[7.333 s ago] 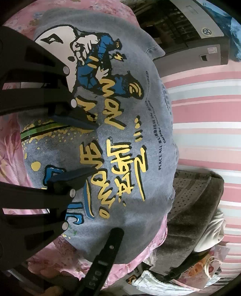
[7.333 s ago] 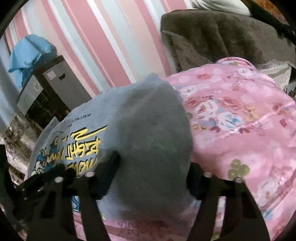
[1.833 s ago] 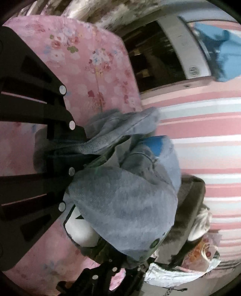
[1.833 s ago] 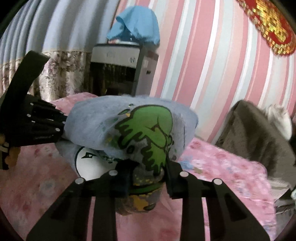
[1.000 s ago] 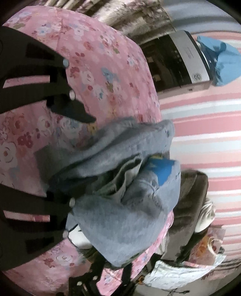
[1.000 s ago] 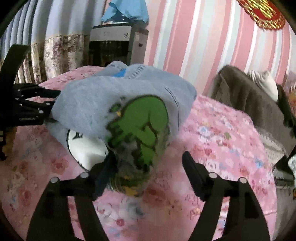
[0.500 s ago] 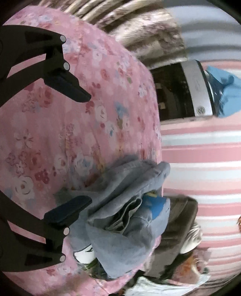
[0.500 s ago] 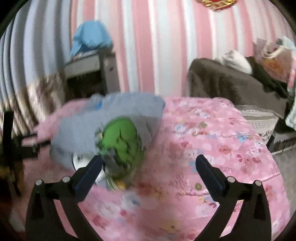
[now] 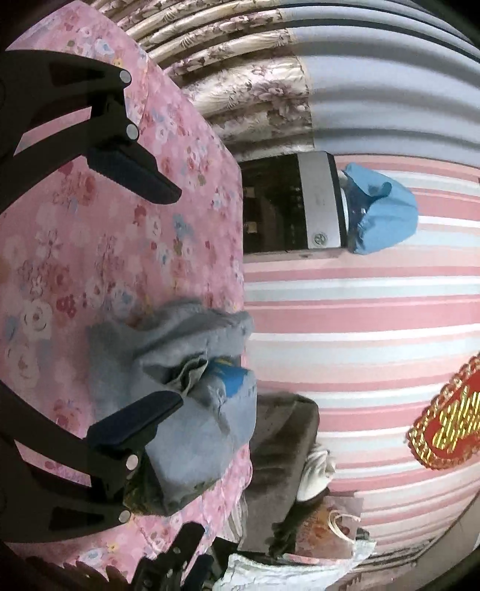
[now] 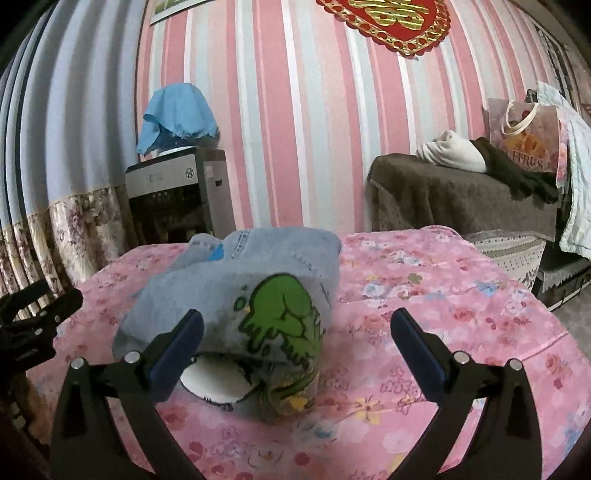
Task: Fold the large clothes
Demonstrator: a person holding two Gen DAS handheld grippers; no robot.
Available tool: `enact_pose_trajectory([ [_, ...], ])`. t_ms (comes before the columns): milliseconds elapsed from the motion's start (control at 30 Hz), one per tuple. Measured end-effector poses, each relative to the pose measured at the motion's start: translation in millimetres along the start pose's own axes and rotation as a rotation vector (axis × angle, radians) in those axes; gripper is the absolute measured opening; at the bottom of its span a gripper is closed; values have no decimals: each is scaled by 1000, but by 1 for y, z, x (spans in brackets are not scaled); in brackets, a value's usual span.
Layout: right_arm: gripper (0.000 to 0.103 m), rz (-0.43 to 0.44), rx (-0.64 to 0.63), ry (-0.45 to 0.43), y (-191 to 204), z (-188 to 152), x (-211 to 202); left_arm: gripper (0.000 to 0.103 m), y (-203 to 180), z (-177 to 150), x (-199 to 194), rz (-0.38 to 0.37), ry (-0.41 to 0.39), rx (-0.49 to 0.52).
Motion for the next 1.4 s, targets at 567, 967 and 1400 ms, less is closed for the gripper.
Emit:
enact_pose_trajectory([
  [567,101,-40,-18,-69,2,-9,-10,100,-2,-14,8,28,-2,-15],
  [967,101,-78,-35,-91,5,-9,-14,100,-1,-16,8,23,-6,-14],
  [1400,101,-100,-15,-94,0,-7,-15,100,0,-16,6,24,-11,-6],
])
Point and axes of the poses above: each gripper's, at about its wrist camera, not at the fingertips, and x roughly the way its jaws point, y to its left, z to its top, the point moved 6 cm from there along x, roughly the way its jaws point, and after that the axes turned 8 degrees about x, right-handed, at the moved point
